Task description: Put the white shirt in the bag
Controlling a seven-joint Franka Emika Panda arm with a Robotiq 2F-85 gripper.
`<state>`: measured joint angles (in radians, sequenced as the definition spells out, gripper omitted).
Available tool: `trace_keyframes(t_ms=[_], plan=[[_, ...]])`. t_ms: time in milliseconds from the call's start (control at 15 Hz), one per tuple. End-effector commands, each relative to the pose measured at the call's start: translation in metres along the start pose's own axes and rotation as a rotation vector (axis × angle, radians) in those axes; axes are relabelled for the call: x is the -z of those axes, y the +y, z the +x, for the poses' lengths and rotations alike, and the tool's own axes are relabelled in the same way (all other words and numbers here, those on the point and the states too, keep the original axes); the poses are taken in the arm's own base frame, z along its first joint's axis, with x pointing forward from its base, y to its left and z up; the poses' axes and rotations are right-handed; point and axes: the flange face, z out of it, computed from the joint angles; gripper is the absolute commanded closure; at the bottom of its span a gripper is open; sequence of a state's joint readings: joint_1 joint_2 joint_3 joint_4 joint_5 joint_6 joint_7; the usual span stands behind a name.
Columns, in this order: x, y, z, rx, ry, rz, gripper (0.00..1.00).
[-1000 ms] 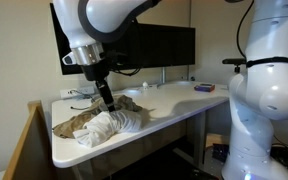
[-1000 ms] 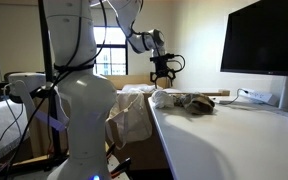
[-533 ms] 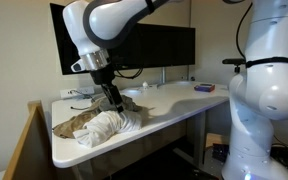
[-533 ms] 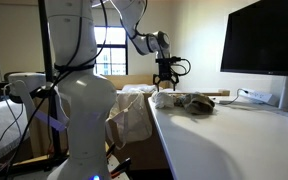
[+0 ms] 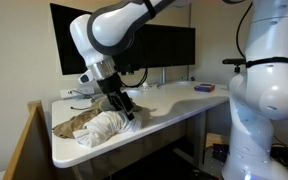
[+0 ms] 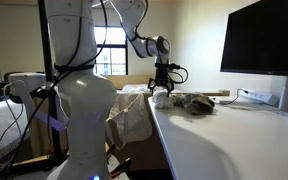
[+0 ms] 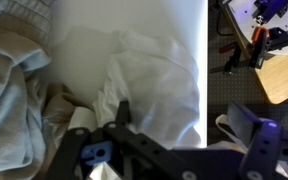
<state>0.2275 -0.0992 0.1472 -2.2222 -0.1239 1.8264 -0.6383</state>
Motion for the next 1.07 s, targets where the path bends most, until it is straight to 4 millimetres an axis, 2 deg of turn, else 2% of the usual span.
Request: trace_keyframes(t_ms=[0,333,667,933,1000], plan=[[-0.001,-0.015,0.003,0.039,0.053,0.023,0.00],[0.002,-0.011,0.018,0.016,0.103,-0.060,0.00],[0.000,-0.006,0.025,-0.108,0.166,-0.237,0.00],[-0.014,-0.012,0.031,-0.129,0.158,-0.281,0.00],[-0.019,-0.014,0.032,-0.128,0.152,-0.283,0.25]])
